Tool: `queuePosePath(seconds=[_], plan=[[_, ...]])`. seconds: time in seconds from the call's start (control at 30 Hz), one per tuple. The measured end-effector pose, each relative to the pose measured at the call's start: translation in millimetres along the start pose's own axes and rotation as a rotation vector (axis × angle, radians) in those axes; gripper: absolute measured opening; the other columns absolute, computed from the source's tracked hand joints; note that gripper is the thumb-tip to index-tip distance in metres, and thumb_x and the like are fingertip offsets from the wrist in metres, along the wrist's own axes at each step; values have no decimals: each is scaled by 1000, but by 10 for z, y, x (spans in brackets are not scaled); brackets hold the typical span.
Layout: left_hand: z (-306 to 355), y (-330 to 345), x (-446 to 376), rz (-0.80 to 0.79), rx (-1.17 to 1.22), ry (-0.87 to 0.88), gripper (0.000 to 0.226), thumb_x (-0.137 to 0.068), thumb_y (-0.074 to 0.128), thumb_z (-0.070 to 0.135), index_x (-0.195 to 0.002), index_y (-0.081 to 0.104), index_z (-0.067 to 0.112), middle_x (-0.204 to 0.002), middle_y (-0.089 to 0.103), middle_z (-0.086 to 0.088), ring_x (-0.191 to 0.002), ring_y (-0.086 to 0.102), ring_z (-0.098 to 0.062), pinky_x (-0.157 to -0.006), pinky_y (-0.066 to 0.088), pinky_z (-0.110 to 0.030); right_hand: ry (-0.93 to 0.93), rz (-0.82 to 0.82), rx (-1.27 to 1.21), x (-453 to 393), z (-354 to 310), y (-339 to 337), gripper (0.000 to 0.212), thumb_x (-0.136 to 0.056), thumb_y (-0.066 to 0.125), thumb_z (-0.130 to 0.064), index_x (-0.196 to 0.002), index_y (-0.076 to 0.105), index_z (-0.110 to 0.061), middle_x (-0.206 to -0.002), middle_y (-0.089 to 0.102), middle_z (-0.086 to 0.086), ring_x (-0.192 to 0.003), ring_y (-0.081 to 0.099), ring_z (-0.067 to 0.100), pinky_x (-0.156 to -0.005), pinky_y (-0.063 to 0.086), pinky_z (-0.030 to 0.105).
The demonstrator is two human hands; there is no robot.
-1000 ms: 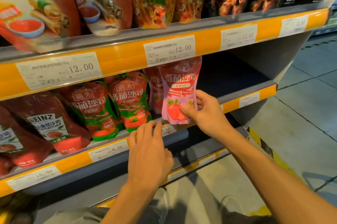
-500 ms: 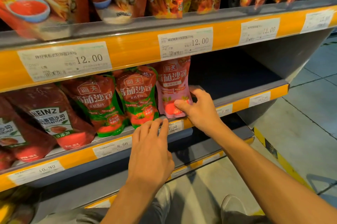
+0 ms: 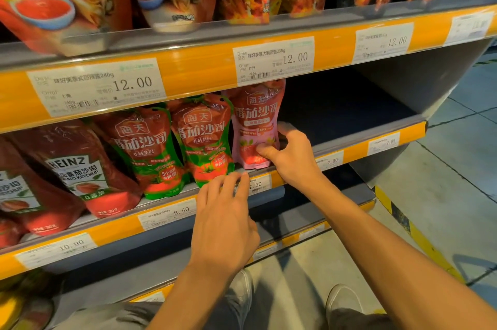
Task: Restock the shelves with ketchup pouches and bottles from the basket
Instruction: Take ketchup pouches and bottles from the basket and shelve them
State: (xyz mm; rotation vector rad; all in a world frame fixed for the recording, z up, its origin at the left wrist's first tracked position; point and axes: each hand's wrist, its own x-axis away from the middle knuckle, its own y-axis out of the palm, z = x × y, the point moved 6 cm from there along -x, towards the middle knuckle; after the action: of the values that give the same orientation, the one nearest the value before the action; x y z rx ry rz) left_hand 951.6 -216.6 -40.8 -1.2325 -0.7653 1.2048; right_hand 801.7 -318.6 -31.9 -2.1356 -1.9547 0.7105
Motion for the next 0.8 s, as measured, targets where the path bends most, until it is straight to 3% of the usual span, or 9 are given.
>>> queuePosePath(seconds=[0.13,0.27,0.4,0.57,0.7,0.8], plan=[[13,-5,-4,5,2,-7,75,-87,58,29,-155,27,21,-154,30,6,-141,23,-19,-120,17,-37,30,52,-9,5,12,-50,43,-79,85,-22,-111,56,-21,-94,63,-18,-84,63,-12,-65,48,5],[13,-11,-15,10,-10,-6,76,-86,59,31,-154,28,22,-152,32,6,-140,24,-19,-118,19,-37,26,-6,-22,4,13,-45,47,-77,87,-25,-114,59,-19,-99,70,-12,-91,67,-1,-72,53,11],[4,-14,-19,14,1,-14,76,-85,61,32,-153,30,22,-151,34,6,-139,26,-19,-117,22,-37,30,-21,-27,39,11,-36,49,-78,86,-28,-118,59,-17,-102,70,-11,-94,67,0,-75,53,10],[6,-25,1,8,35,-7,74,-86,63,30,-153,34,20,-152,36,4,-141,28,-19,-118,23,-37,41,15,-66,159,-21,-155,39,-85,81,-29,-114,55,-25,-104,65,-16,-97,64,-5,-78,52,11],[56,-98,30,18,142,-16,66,-88,66,31,-148,42,20,-149,43,3,-138,36,-18,-114,32,-35,110,96,-74,376,-9,-486,31,-89,77,-29,-110,54,-26,-109,64,-8,-102,63,3,-86,51,19],[202,-202,75,25,338,-27,50,-91,66,32,-139,52,24,-137,55,6,-128,49,-15,-105,40,-32,187,137,-68,693,-11,-812,22,-89,76,-31,-100,56,-31,-99,67,-8,-85,65,-5,-70,50,11]])
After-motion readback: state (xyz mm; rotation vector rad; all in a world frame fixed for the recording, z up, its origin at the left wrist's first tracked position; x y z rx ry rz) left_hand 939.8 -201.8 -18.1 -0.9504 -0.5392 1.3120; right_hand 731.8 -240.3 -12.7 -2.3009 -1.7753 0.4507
